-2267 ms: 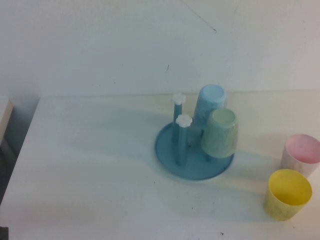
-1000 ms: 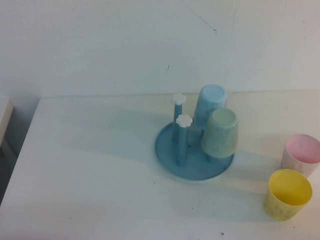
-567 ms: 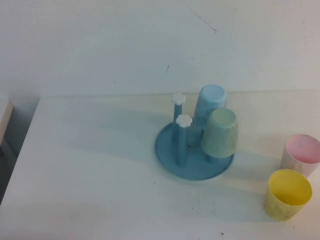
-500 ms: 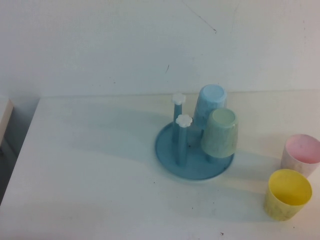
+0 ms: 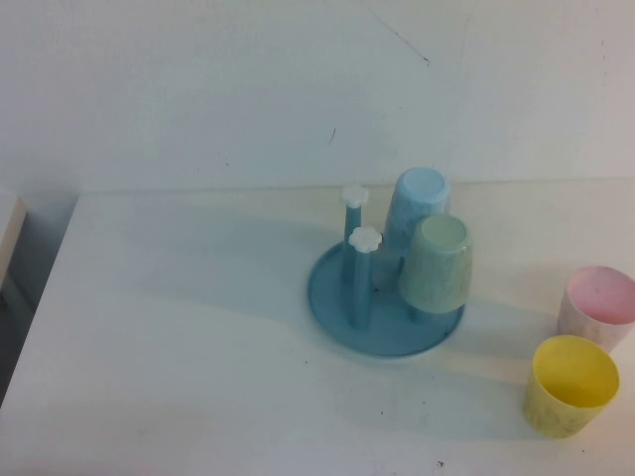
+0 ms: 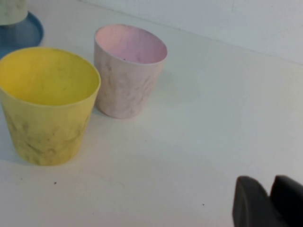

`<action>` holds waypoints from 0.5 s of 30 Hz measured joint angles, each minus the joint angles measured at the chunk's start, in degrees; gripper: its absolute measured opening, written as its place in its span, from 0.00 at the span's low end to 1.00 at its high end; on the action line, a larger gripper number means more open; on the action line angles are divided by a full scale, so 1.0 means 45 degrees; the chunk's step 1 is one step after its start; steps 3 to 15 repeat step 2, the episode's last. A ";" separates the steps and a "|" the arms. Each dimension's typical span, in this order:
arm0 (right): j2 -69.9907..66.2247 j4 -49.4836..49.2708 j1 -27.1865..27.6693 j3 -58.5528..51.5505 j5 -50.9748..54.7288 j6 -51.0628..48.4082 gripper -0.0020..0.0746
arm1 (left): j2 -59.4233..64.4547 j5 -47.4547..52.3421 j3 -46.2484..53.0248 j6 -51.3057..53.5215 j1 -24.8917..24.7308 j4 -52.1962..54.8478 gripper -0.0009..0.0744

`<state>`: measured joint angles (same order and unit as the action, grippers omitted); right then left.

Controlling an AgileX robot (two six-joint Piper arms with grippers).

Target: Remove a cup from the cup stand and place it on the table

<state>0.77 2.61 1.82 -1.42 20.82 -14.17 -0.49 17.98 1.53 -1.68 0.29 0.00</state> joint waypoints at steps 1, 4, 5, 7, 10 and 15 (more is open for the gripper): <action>0.0000 0.0000 0.0000 0.0000 0.0000 0.0000 0.15 | 0.0000 0.0000 0.0000 0.0000 0.0000 0.0000 0.01; 0.0000 0.0000 0.0000 0.0000 0.0000 0.0000 0.15 | 0.0000 0.0000 0.0000 0.0000 0.0000 0.0000 0.01; 0.0000 0.0000 0.0000 0.0000 0.0000 0.0000 0.15 | 0.0000 0.0000 0.0000 0.0000 0.0000 0.0000 0.01; 0.0000 0.0000 0.0000 0.0000 0.0000 0.0000 0.15 | 0.0000 0.0000 0.0000 0.0000 0.0000 0.0000 0.01; 0.0000 0.0000 0.0000 0.0000 0.0000 0.0000 0.15 | 0.0000 0.0000 0.0000 0.0000 0.0000 0.0000 0.01; 0.0000 0.0000 0.0000 0.0000 0.0000 0.0000 0.15 | 0.0000 0.0000 0.0000 0.0000 0.0000 0.0000 0.01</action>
